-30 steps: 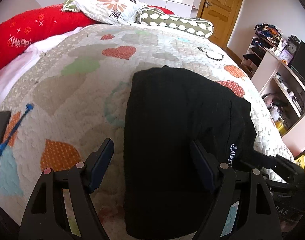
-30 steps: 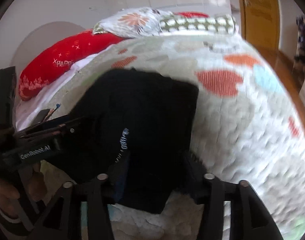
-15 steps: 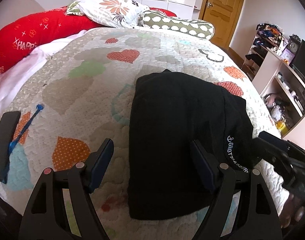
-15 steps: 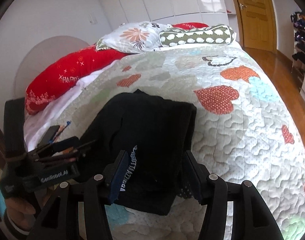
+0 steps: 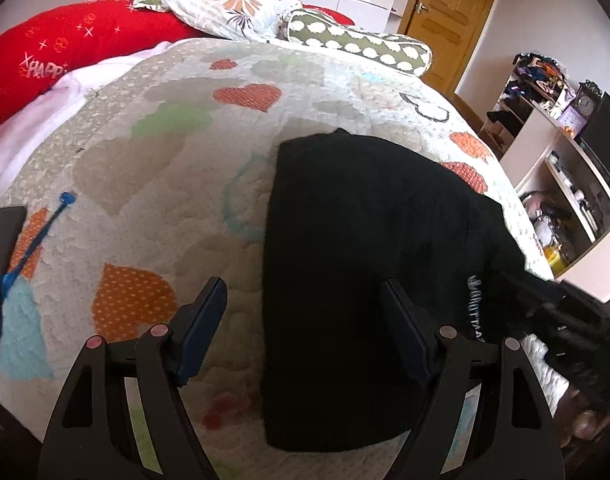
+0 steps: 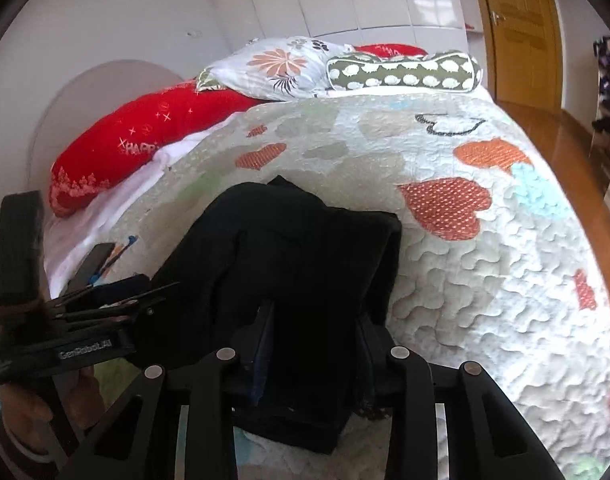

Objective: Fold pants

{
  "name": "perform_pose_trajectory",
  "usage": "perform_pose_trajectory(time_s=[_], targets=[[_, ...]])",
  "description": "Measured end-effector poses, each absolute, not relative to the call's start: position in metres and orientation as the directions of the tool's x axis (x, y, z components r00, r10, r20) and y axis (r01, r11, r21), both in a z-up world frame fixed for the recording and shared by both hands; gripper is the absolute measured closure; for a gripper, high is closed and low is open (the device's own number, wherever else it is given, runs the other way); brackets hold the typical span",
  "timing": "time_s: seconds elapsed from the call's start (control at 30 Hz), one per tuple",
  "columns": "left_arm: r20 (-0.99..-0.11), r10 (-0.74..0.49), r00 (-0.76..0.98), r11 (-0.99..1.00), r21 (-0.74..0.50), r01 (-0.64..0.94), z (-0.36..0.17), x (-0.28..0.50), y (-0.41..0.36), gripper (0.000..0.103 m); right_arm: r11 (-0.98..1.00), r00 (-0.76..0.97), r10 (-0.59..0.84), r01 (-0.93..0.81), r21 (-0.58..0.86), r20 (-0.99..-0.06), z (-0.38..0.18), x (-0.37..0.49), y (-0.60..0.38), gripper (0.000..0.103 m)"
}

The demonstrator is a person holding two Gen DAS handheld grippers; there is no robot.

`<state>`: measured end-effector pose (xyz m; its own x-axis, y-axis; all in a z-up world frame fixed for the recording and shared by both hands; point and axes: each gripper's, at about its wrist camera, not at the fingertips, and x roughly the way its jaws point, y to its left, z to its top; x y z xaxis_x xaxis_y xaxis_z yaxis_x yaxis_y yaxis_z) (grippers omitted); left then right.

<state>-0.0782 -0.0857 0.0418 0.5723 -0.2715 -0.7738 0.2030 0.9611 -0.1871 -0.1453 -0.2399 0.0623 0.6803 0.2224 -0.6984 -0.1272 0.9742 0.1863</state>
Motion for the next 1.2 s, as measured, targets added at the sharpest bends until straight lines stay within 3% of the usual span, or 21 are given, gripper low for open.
perform_pose_trajectory(time_s=[0.17,0.33,0.43,0.9,1.2], targets=[[-0.772,-0.262,0.579,0.962,-0.164,0.216,0.043,-0.08,-0.091,0.023,0.946,0.672,0.279,-0.07,0.317,-0.686,0.045,-0.143,-0.259,0.067],[-0.769,-0.25,0.589,0.966,-0.157,0.205,0.047,-0.082,-0.089,0.023,0.958,0.706,0.251,-0.084,0.274,-0.662,0.065,-0.154,-0.258,0.064],[-0.764,-0.258,0.591,0.964,-0.165,0.207,0.051,-0.084,-0.087,0.023,0.951,0.725,0.269,-0.094,0.296,-0.634,0.074,-0.16,-0.261,0.053],[-0.769,-0.286,0.571,0.957,-0.2,0.21,0.048,-0.081,-0.083,0.023,0.945,0.687,0.277,-0.067,0.321,-0.672,0.061,-0.151,-0.258,0.049],[-0.769,-0.344,0.538,0.938,-0.253,0.238,0.045,-0.071,-0.078,0.023,0.917,0.667,0.316,-0.033,0.397,-0.675,0.045,-0.14,-0.272,0.037]])
